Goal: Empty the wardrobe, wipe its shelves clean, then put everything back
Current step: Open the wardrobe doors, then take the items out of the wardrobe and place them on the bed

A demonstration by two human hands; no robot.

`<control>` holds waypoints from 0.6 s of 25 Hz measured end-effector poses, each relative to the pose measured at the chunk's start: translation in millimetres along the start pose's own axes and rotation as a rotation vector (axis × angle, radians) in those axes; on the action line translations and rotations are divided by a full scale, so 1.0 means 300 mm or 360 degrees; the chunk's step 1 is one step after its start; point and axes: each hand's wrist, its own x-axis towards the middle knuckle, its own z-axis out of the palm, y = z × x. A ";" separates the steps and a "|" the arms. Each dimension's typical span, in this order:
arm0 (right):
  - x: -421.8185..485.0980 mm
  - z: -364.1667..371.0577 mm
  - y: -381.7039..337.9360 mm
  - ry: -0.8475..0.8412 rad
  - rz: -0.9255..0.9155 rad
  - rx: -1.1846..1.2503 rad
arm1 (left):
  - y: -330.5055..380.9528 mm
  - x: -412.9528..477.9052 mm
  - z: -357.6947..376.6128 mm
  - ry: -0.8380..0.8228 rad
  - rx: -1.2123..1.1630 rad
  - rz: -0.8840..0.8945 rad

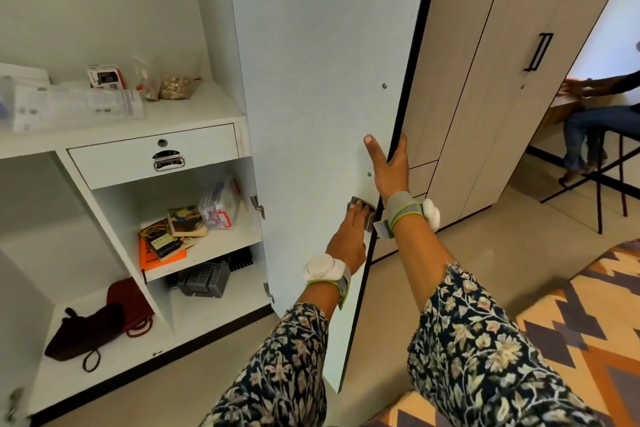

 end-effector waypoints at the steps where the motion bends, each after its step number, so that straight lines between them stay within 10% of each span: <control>1: -0.006 0.002 0.005 0.0045 0.0001 -0.0014 | -0.009 0.003 -0.002 -0.0015 -0.0025 0.0011; 9: -0.098 0.215 0.034 0.0912 -0.0156 -0.0640 | -0.094 -0.050 -0.196 -0.0085 -0.0358 0.0129; 15: -0.209 0.553 0.035 0.0783 -0.0512 -0.0751 | -0.450 -0.136 -0.436 0.0089 -0.0220 -0.0121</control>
